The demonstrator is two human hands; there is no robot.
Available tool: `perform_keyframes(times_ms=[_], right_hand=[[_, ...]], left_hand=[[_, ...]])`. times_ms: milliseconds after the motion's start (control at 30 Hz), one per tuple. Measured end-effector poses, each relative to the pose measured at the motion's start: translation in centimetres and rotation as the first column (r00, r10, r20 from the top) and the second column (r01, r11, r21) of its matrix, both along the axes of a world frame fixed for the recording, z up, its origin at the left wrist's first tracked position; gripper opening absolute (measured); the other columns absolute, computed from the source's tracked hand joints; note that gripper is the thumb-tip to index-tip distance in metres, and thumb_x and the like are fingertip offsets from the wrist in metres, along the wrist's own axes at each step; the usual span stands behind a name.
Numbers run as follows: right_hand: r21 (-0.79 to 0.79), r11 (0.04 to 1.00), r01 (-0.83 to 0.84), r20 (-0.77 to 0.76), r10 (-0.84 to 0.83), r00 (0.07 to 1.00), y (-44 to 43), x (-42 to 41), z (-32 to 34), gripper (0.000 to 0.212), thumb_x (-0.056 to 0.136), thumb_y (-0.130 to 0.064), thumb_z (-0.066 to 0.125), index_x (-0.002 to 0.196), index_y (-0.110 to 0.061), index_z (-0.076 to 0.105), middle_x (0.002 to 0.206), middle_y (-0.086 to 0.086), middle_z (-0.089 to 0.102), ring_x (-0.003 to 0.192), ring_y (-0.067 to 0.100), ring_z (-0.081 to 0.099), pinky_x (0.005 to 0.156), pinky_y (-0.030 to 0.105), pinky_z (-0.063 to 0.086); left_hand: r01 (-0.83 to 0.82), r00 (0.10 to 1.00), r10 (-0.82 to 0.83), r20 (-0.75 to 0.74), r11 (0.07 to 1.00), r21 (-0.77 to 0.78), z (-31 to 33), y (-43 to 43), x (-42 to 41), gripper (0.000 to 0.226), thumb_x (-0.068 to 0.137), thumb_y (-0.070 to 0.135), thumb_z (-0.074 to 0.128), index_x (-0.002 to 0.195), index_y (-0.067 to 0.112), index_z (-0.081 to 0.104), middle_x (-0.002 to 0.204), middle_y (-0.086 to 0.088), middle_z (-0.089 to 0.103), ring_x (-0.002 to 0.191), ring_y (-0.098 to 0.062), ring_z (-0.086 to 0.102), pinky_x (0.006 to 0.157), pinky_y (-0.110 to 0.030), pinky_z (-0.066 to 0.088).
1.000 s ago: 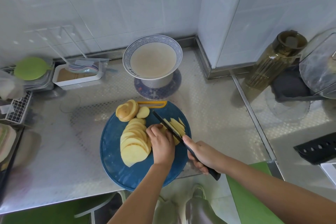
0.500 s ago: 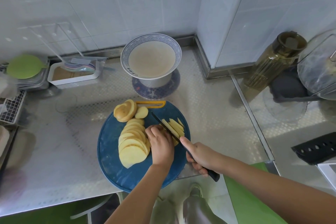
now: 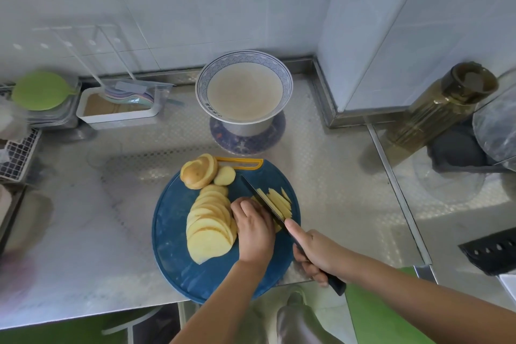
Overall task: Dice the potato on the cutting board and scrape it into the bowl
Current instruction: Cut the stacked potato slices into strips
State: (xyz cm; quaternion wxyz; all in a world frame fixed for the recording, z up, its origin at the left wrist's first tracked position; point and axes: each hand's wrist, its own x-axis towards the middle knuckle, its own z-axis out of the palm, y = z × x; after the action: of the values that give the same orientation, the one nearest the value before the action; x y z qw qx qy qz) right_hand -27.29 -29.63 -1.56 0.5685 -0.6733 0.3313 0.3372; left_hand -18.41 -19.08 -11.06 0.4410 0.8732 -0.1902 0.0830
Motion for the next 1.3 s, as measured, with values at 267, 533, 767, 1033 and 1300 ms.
perform_keyframes(times_ms=[267, 533, 767, 1033, 1300], right_hand=[[-0.012, 1.000, -0.010, -0.016, 0.010, 1.000, -0.1, 0.3, -0.1, 0.070, 0.090, -0.077, 0.022, 0.058, -0.017, 0.030, 0.045, 0.004, 0.029, 0.033, 0.017, 0.030, 0.040, 0.023, 0.035], [-0.124, 0.992, 0.003, 0.059, 0.004, 0.998, 1.0, 1.3, -1.4, 0.065, 0.097, -0.066, 0.020, 0.054, -0.018, 0.023, 0.036, -0.008, 0.022, 0.031, 0.010, 0.023, 0.042, 0.020, 0.027], [-0.149, 0.987, 0.067, 0.083, -0.055, 0.995, 1.5, 1.2, -2.4, 0.062, 0.098, -0.063, 0.024, 0.056, -0.018, 0.025, 0.036, -0.011, 0.022, 0.031, 0.008, 0.021, 0.036, 0.016, 0.024], [-0.102, 0.984, 0.146, 0.079, -0.139, 0.987, 1.6, 1.0, -2.3, 0.065, 0.096, -0.069, 0.027, 0.060, -0.015, 0.033, 0.038, -0.004, 0.029, 0.031, 0.013, 0.029, 0.035, 0.022, 0.027], [0.043, 0.986, 0.162, 0.033, -0.163, 0.986, 0.6, 0.9, -2.2, 0.068, 0.089, -0.079, 0.028, 0.062, -0.017, 0.033, 0.046, 0.002, 0.027, 0.036, 0.017, 0.028, 0.040, 0.025, 0.029]], left_hand=[[0.002, 1.000, -0.002, 0.003, 1.000, 0.016, -0.2, 0.0, 0.0, 0.015, 0.085, 0.000, 0.046, 0.086, 0.014, 0.039, 0.096, -0.008, 0.038, 0.084, -0.005, 0.030, 0.079, -0.024, 0.042], [0.002, 1.000, -0.002, 0.012, 1.000, 0.022, 0.3, 0.1, 0.0, 0.036, 0.080, -0.009, 0.052, 0.086, 0.020, 0.032, 0.096, -0.010, 0.039, 0.085, -0.015, 0.041, 0.083, -0.024, 0.041], [-0.024, 1.000, 0.024, -0.001, 1.000, 0.010, -0.1, 0.2, -0.1, 0.020, 0.081, 0.000, 0.044, 0.084, 0.017, 0.036, 0.097, -0.006, 0.037, 0.086, -0.009, 0.036, 0.080, -0.023, 0.043], [-0.025, 1.000, 0.025, 0.009, 1.000, 0.013, 0.3, 0.2, -0.3, 0.013, 0.085, 0.000, 0.046, 0.087, 0.012, 0.040, 0.103, -0.012, 0.041, 0.091, -0.012, 0.039, 0.085, -0.023, 0.041], [-0.031, 0.999, 0.031, -0.019, 1.000, -0.003, 0.8, 0.0, -0.5, 0.021, 0.082, -0.014, 0.052, 0.087, 0.005, 0.045, 0.103, -0.015, 0.043, 0.092, -0.020, 0.044, 0.087, -0.025, 0.040]])
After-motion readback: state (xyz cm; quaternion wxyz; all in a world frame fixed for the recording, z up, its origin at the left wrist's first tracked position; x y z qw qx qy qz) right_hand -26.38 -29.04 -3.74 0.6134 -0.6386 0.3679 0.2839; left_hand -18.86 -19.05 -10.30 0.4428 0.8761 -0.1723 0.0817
